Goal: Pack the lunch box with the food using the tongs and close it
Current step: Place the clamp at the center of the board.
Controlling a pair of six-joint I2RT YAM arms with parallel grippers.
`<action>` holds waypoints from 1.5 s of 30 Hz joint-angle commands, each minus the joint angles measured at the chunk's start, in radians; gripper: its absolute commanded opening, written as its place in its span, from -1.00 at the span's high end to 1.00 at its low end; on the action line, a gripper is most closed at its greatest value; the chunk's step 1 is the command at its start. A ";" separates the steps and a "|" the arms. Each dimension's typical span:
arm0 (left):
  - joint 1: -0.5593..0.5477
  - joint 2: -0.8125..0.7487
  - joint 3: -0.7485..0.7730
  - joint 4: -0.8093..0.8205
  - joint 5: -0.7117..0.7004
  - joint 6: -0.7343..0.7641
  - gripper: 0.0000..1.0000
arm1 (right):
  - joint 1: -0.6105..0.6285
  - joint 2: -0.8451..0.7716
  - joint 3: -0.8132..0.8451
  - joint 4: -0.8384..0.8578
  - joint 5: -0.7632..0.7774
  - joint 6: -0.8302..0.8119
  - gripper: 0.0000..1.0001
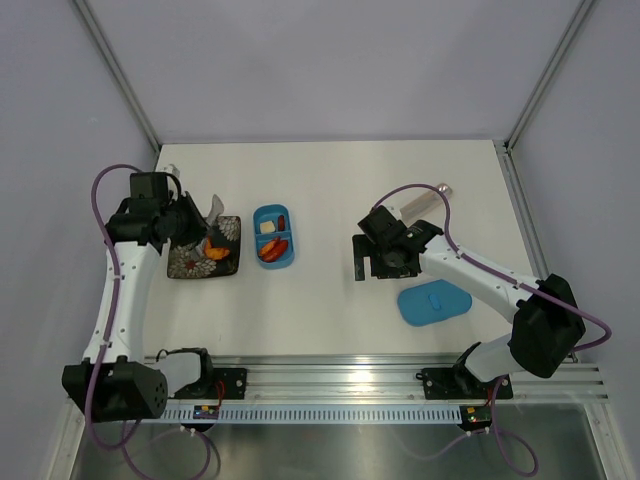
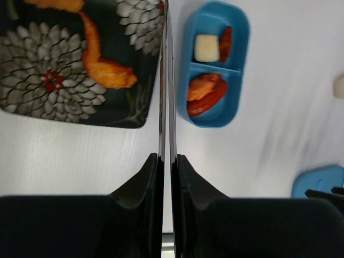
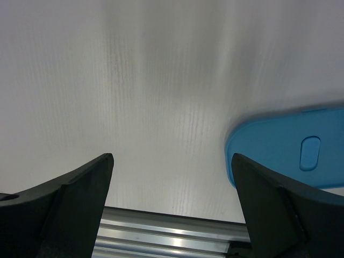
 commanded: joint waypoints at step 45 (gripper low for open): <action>-0.738 0.464 0.067 0.502 0.148 -0.094 -0.79 | -0.037 -0.330 -0.106 -0.148 0.363 0.189 -0.99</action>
